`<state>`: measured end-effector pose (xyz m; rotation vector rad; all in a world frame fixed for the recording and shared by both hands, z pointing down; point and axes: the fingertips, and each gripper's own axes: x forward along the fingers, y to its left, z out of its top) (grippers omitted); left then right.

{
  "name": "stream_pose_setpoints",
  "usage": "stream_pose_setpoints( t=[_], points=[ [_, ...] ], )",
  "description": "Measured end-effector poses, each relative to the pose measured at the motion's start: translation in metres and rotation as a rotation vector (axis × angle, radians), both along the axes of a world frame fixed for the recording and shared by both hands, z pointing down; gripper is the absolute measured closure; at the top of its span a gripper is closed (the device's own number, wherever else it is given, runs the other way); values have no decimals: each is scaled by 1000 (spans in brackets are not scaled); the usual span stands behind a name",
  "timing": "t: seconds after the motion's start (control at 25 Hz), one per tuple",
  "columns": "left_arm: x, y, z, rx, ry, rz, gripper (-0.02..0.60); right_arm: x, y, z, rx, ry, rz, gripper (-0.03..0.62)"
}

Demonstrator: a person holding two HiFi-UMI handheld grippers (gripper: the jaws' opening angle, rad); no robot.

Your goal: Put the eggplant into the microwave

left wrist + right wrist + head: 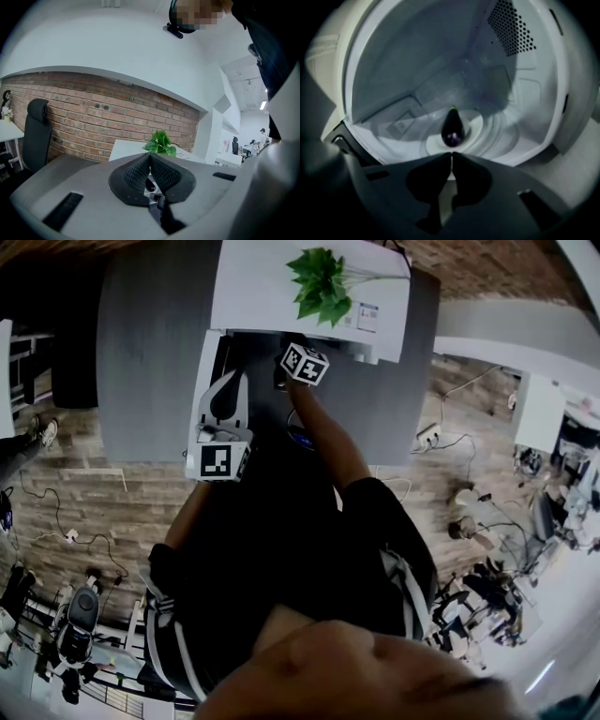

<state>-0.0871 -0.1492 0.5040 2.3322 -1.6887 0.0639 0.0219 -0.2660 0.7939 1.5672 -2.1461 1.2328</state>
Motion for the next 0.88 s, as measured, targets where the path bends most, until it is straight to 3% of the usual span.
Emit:
stream_pose_setpoints(
  t=[0.88],
  points=[
    [4, 34, -22, 58, -21, -18, 545, 4, 35, -24, 12, -35, -22, 559]
  ],
)
